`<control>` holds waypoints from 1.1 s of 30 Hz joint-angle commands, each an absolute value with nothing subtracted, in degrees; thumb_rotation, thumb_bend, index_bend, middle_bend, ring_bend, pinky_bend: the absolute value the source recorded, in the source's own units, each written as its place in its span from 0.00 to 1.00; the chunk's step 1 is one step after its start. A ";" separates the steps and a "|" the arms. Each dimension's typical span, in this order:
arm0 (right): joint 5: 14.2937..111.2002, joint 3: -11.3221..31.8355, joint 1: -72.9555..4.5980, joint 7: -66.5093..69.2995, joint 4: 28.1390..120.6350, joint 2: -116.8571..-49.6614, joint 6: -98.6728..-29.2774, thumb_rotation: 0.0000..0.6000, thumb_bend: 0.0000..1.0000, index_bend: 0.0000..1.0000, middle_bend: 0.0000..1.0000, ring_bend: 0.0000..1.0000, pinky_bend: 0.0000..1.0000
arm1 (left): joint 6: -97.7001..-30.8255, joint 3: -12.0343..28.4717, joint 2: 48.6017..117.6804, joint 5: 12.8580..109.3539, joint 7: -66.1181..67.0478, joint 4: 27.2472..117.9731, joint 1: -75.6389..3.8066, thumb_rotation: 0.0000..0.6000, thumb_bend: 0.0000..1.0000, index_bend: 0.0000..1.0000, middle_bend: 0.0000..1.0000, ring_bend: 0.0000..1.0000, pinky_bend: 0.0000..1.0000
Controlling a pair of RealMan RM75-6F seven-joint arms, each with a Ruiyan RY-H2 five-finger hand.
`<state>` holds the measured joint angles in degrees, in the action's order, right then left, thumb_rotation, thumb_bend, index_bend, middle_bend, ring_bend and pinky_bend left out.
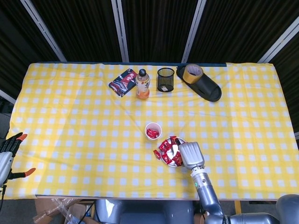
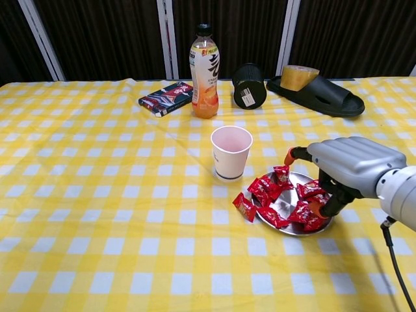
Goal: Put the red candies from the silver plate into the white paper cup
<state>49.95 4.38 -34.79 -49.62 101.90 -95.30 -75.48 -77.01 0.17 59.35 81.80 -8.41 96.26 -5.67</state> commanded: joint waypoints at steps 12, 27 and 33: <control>44.76 5.97 -35.52 -51.01 98.96 -95.56 -73.12 1.00 0.39 0.22 0.97 1.00 0.95 | -76.56 0.23 59.23 81.49 -8.69 96.30 -5.79 1.00 0.02 0.00 0.00 0.00 0.00; 43.72 5.48 -35.44 -50.98 98.26 -95.48 -73.02 1.00 0.39 0.36 0.97 1.00 0.95 | -76.76 0.35 59.22 81.39 -8.76 96.38 -5.70 1.00 0.02 0.00 0.00 0.00 0.00; 44.35 5.49 -35.28 -50.15 97.81 -95.56 -73.02 1.00 0.39 0.36 0.97 1.00 0.95 | -76.85 0.29 59.21 81.61 -8.85 96.34 -5.67 1.00 0.02 0.00 0.00 0.00 0.00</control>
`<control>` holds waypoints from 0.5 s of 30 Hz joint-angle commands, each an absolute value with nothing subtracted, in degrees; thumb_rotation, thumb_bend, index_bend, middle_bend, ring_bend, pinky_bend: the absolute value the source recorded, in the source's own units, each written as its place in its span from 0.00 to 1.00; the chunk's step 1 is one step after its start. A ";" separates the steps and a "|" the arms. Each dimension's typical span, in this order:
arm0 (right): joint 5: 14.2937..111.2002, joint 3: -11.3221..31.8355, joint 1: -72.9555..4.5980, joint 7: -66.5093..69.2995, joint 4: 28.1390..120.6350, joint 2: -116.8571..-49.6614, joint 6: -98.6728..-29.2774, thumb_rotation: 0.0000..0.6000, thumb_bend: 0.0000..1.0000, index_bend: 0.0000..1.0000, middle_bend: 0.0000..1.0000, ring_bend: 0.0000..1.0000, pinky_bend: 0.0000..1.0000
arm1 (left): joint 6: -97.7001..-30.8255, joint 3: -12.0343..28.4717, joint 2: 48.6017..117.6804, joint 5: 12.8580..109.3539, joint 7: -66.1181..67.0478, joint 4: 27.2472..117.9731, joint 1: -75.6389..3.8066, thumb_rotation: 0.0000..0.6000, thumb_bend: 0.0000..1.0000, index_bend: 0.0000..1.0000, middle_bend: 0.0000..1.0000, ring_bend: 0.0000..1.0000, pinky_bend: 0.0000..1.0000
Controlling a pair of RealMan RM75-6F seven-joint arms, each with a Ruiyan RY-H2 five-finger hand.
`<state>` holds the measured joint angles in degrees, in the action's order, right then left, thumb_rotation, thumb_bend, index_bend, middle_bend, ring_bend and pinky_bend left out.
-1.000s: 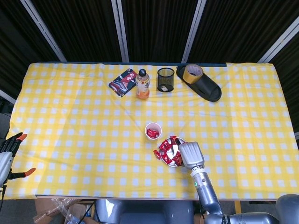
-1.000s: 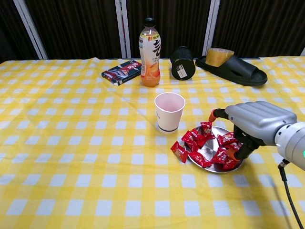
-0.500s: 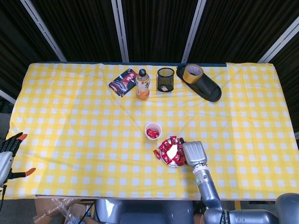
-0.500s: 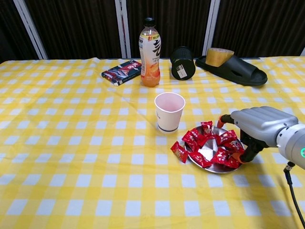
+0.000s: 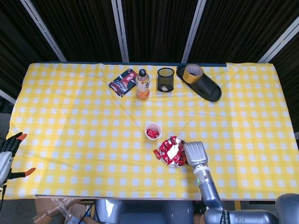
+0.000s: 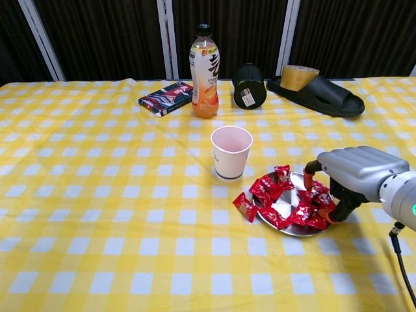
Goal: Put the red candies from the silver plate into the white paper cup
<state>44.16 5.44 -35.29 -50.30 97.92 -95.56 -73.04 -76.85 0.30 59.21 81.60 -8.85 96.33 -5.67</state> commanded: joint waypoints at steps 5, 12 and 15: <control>44.61 5.76 -35.33 -49.44 97.40 -95.48 -72.55 1.00 0.39 0.37 0.97 1.00 0.95 | -76.80 0.31 59.21 81.54 -8.84 96.33 -5.67 1.00 0.02 0.00 0.00 0.00 0.00; 43.93 5.53 -35.30 -48.86 96.24 -95.67 -71.36 1.00 0.40 0.46 0.97 1.00 0.95 | -76.71 0.35 59.22 81.45 -8.78 96.33 -5.71 1.00 0.02 0.00 0.00 0.00 0.00; 44.02 5.47 -35.25 -48.18 95.56 -95.82 -70.80 1.00 0.47 0.49 0.97 1.00 0.95 | -76.72 0.34 59.22 81.46 -8.79 96.33 -5.71 1.00 0.02 0.00 0.00 0.00 0.00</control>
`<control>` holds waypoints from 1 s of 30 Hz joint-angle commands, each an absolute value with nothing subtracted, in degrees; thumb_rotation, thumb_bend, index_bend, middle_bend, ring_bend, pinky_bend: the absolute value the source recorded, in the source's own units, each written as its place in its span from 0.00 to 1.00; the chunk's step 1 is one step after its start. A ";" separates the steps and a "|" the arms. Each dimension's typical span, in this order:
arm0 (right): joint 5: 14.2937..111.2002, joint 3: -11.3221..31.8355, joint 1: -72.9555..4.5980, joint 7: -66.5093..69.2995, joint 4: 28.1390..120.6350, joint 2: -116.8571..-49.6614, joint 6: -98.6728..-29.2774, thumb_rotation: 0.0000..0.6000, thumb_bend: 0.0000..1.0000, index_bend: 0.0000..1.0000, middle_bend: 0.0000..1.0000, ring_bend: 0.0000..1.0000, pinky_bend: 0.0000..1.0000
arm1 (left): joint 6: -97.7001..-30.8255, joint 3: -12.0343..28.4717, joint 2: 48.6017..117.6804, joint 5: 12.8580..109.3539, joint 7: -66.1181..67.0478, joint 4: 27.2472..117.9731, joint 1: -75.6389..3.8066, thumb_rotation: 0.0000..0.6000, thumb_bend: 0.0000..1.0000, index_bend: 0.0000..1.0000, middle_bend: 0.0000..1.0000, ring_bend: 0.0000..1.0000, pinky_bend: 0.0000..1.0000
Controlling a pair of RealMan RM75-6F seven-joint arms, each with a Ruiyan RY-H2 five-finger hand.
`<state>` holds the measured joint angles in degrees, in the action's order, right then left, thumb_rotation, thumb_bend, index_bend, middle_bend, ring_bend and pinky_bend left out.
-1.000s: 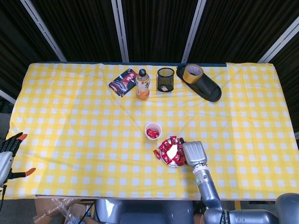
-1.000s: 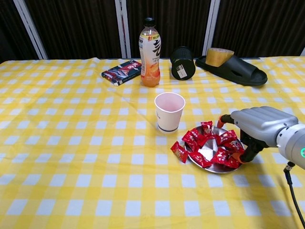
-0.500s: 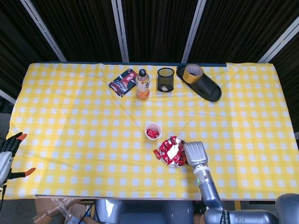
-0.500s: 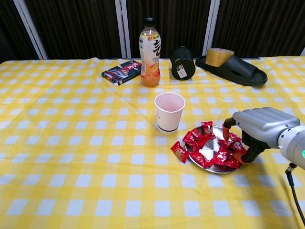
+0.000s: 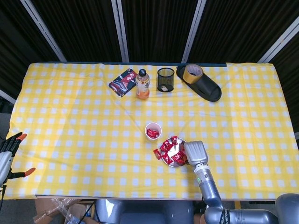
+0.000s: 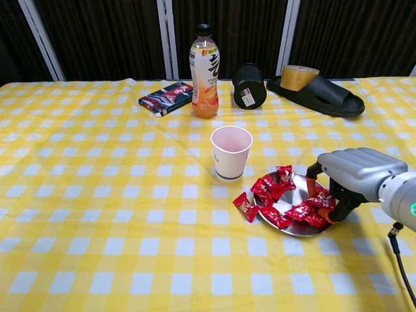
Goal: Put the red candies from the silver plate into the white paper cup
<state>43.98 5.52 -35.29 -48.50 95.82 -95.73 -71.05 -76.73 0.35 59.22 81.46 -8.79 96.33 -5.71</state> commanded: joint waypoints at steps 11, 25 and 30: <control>45.67 4.98 -35.13 -47.26 96.44 -95.44 -70.46 1.00 0.56 0.53 0.97 1.00 0.95 | -76.75 0.34 59.20 81.55 -8.90 96.32 -5.70 1.00 0.02 0.00 0.00 0.00 0.00; 49.37 4.82 -35.27 -48.52 101.97 -93.82 -72.86 1.00 0.56 0.53 0.97 1.00 0.95 | -77.02 0.27 59.15 81.92 -9.21 96.28 -5.61 1.00 0.02 0.00 0.00 0.00 0.00; 50.82 5.32 -35.52 -49.19 104.25 -92.94 -73.96 1.00 0.56 0.53 0.97 1.00 0.95 | -76.92 0.26 59.11 81.95 -9.31 96.28 -5.66 1.00 0.02 0.00 0.00 0.00 0.00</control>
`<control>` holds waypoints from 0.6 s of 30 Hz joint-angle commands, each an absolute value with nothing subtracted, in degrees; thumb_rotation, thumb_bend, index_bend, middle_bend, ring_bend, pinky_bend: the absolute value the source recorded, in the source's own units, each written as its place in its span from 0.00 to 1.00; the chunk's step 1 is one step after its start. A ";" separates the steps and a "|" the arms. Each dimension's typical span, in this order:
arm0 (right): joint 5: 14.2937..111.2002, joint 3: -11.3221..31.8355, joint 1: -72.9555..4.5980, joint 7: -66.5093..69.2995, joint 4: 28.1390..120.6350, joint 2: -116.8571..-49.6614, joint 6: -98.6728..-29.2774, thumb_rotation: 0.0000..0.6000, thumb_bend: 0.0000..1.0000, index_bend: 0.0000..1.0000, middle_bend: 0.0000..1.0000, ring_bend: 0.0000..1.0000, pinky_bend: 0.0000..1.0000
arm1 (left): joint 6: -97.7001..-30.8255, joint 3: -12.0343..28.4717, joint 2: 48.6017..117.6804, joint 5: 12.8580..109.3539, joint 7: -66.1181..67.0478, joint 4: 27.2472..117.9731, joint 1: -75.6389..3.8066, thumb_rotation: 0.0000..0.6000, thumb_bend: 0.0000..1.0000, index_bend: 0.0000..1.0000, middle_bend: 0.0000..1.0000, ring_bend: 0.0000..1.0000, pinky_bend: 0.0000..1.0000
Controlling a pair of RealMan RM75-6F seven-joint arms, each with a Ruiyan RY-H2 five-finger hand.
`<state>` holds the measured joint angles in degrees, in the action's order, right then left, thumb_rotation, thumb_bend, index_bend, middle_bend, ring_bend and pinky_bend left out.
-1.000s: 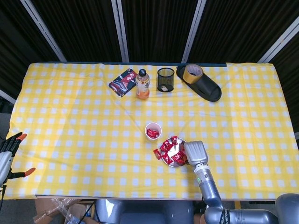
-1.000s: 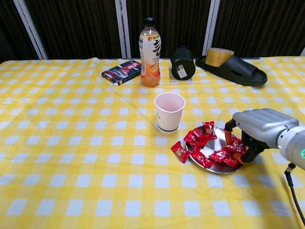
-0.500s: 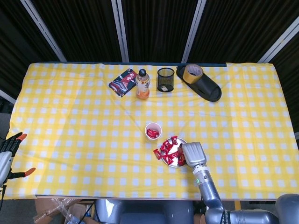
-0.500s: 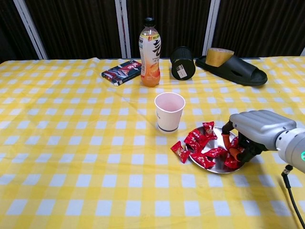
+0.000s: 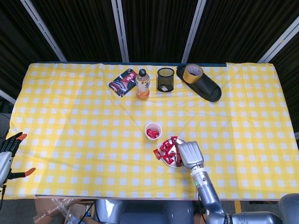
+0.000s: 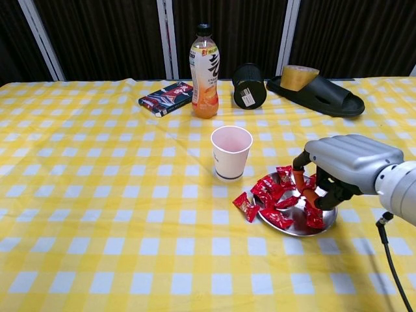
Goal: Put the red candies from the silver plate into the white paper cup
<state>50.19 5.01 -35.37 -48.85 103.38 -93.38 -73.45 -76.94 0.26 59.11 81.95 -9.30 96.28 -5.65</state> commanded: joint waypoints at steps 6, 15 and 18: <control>51.21 7.39 -36.61 -50.99 107.84 -91.19 -75.07 1.00 0.56 0.53 0.97 1.00 0.95 | -76.68 0.24 59.00 81.89 -9.49 96.35 -5.75 1.00 0.02 0.00 0.00 0.00 0.00; 50.30 12.03 -40.32 -55.46 113.84 -89.16 -76.04 1.00 0.56 0.53 0.97 1.00 0.95 | -76.10 0.22 58.74 81.73 -10.25 96.42 -5.94 1.00 0.02 0.00 0.00 0.00 0.00; 48.96 13.47 -42.16 -57.10 114.37 -89.86 -75.77 1.00 0.56 0.53 0.97 1.00 0.95 | -75.90 0.17 58.62 81.77 -10.42 96.42 -6.02 1.00 0.02 0.00 0.00 0.00 0.00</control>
